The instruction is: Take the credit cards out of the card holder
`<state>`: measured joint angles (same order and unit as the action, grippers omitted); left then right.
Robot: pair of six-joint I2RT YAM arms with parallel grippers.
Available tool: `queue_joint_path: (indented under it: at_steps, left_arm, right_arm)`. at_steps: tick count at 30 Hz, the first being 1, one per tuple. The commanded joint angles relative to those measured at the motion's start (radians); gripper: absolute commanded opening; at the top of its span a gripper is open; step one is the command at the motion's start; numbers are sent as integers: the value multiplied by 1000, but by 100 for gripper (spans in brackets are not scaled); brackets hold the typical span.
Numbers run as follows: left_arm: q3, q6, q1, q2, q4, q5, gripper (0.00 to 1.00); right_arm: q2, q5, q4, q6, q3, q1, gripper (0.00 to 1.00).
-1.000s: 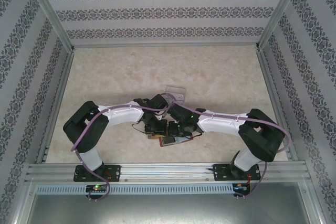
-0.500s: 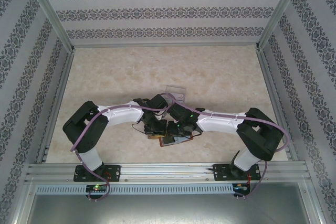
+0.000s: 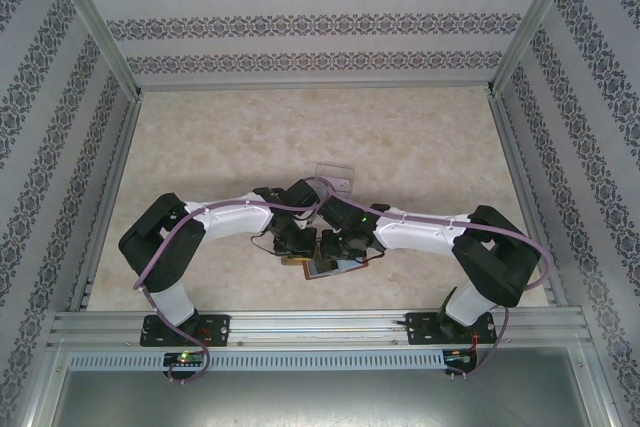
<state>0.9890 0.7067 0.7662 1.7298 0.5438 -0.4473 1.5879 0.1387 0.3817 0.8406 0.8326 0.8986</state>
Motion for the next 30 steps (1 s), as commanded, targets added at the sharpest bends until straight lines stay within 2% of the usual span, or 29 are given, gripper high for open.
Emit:
queue_joint_path:
  at_steps: [1,15,24,30]
  left_arm:
    - [8,-24,12,-19,64,37,12]
    - [47,-30,11,-22,84,31,12]
    - [63,-11,12,-20,39,-33,12]
    - [58,-14,12,15,24,-38,12]
  right_arm:
    - [-16,-41,73,-20,19,-4,28]
    - [-70,-9,74,-20,30,-13,27]
    - [-51,62,13,-32,13,-52,25]
    - [-26,83,9,-55,14,-78,24]
